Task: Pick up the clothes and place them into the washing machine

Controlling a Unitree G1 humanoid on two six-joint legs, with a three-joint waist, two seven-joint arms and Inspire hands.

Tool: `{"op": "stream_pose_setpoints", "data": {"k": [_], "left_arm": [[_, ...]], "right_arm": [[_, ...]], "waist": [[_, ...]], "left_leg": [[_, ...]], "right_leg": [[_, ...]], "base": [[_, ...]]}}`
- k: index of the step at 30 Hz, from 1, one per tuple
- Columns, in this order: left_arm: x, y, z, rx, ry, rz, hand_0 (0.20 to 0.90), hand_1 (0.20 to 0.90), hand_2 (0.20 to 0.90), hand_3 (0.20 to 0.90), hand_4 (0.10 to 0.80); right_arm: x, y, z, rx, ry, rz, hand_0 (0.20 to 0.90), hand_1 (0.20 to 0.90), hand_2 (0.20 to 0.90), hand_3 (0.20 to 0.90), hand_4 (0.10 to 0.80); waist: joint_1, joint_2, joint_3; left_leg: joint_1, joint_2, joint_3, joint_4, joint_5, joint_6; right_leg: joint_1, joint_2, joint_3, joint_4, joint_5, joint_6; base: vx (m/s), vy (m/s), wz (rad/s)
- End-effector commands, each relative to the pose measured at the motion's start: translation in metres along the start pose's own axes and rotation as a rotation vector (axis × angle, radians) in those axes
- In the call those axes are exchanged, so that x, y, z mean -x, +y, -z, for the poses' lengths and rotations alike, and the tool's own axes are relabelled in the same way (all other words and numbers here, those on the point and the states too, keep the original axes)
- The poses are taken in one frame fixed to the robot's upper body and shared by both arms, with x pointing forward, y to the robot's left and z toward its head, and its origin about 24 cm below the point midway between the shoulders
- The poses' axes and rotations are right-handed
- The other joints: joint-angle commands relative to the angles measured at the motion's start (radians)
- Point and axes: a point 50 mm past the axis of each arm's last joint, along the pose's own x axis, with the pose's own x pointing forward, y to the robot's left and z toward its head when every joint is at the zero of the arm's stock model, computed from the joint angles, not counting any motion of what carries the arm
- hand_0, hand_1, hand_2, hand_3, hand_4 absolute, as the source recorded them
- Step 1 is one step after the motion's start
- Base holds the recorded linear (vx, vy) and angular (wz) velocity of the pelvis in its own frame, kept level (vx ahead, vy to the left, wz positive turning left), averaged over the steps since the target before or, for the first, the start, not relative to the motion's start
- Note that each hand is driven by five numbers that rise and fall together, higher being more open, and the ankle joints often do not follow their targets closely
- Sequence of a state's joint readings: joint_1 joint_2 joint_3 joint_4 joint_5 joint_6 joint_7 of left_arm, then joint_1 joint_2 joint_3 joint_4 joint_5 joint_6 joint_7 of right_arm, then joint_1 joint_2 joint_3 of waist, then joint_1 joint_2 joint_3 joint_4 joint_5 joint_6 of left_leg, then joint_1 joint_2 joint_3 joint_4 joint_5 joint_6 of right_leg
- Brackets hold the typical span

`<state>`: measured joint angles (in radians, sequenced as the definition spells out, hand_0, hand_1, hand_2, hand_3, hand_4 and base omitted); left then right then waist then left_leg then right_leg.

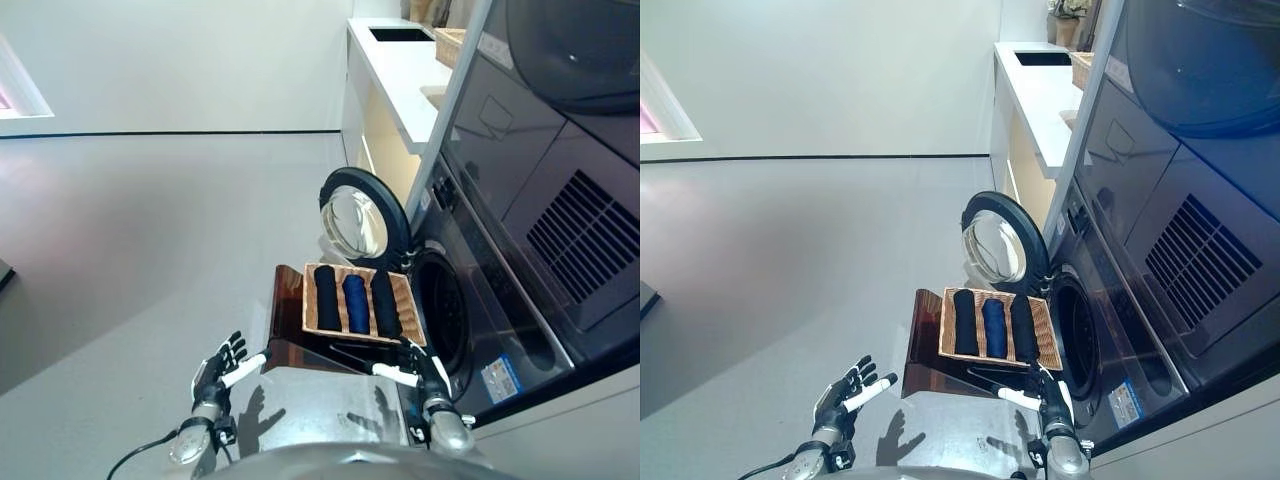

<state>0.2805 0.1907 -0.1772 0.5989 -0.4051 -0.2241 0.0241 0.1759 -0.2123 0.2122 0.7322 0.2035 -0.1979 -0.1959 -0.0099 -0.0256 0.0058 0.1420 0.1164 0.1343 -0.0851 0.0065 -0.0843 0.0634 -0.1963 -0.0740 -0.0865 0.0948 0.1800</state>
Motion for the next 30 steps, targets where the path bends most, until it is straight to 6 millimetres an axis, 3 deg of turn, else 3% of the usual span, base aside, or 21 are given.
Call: {"op": "stream_pose_setpoints", "data": {"k": [1, 11, 19, 25, 30], "left_arm": [[-0.015, -0.011, -0.040, -0.046, -0.178, 0.061, 0.900, 0.900, 0.900, 0.900, 0.800], [-0.014, -0.006, -0.040, -0.032, -0.177, 0.038, 0.900, 0.900, 0.900, 0.900, 0.800], [-0.018, -0.006, -0.047, -0.018, -0.195, 0.036, 0.900, 0.900, 0.900, 0.900, 0.800], [-0.017, -0.003, -0.046, -0.024, -0.190, 0.023, 0.900, 0.900, 0.900, 0.900, 0.800], [-0.020, -0.006, -0.052, -0.020, -0.213, 0.024, 0.900, 0.900, 0.900, 0.900, 0.800]], "right_arm": [[-0.010, -0.002, -0.036, -0.014, -0.174, 0.017, 0.900, 0.900, 0.900, 0.900, 0.800], [-0.010, -0.004, -0.035, -0.012, -0.167, 0.020, 0.900, 0.900, 0.900, 0.900, 0.800], [-0.010, -0.016, -0.039, -0.020, -0.189, 0.056, 0.900, 0.900, 0.900, 0.900, 0.800], [-0.009, -0.015, -0.039, -0.032, -0.197, 0.044, 0.900, 0.900, 0.900, 0.900, 0.800], [-0.007, -0.021, -0.028, -0.035, -0.151, 0.059, 0.900, 0.900, 0.900, 0.900, 0.800]], "waist": [[0.017, -0.010, 0.004], [0.015, -0.007, 0.005], [0.004, -0.017, 0.027], [0.007, -0.023, 0.042], [0.009, -0.028, 0.051]], "left_leg": [[-0.013, -0.010, -0.022, -0.002, 0.000, -0.003], [0.017, 0.003, -0.026, 0.006, 0.002, -0.008], [-0.050, 0.023, -0.008, 0.080, 0.004, -0.027], [-0.072, 0.035, -0.017, 0.163, -0.040, -0.025], [-0.098, -0.011, -0.103, 0.190, -0.072, -0.012]], "right_leg": [[0.039, 0.020, -0.080, -0.001, -0.001, 0.000], [0.066, 0.036, -0.074, 0.002, -0.014, -0.012], [0.040, 0.033, -0.092, 0.025, -0.010, -0.023], [0.022, 0.044, -0.048, 0.012, 0.001, -0.030], [0.001, 0.040, -0.009, 0.018, 0.008, -0.029]], "base": [[0.032, -0.013, -0.01], [0.026, -0.028, 0.01], [-0.032, -0.016, 0.05], [-0.022, -0.028, -0.04], [-0.001, 0.019, -0.19]]}}
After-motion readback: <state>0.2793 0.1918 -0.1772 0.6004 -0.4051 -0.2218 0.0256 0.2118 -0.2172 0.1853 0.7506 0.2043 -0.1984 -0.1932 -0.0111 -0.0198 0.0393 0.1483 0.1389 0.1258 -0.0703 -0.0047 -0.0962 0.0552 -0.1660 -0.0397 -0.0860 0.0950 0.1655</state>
